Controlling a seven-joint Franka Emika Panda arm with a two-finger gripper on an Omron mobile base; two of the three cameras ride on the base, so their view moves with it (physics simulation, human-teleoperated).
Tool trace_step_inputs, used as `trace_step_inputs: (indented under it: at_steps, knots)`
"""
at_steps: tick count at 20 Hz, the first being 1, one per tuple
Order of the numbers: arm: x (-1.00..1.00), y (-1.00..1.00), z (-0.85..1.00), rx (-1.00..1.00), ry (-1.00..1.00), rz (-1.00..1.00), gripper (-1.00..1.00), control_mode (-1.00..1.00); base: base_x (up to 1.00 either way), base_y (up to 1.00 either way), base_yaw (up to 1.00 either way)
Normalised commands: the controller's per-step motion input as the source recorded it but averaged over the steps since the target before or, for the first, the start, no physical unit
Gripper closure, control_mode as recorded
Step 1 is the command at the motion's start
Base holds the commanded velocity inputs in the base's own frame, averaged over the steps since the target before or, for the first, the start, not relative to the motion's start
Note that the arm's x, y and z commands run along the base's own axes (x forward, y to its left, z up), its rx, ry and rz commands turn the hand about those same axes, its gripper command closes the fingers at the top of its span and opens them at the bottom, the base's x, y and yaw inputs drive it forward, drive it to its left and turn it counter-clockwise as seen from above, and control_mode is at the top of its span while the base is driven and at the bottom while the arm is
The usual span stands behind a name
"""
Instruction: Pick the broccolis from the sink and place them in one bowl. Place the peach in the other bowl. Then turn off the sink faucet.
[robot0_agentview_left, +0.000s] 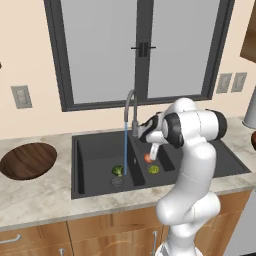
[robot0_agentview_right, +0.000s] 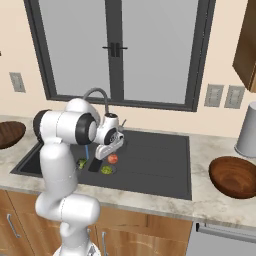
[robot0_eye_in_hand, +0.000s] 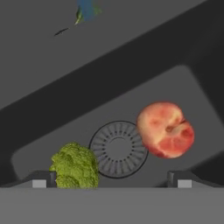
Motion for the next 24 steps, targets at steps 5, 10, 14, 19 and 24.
trace_step_inputs:
  at_steps: [5, 10, 14, 19, 24]
  knots:
    - [0.22, 0.00, -0.18, 0.00, 0.00, 0.00, -1.00, -1.00, 0.00, 0.00, 0.00]
    - [0.22, 0.00, -0.17, 0.00, 0.00, 0.00, -1.00, -1.00, 0.00, 0.00, 0.00]
    - [0.23, 0.00, -0.18, 0.00, 0.00, 0.00, -1.00, -1.00, 0.00, 0.00, 0.00]
    - [0.22, 0.00, -0.18, 0.00, 0.00, 0.00, -1.00, -1.00, 0.00, 0.00, 0.00]
    - [0.20, 0.00, -0.14, 0.00, 0.00, 0.00, -1.00, -1.00, 0.00, 0.00, 0.00]
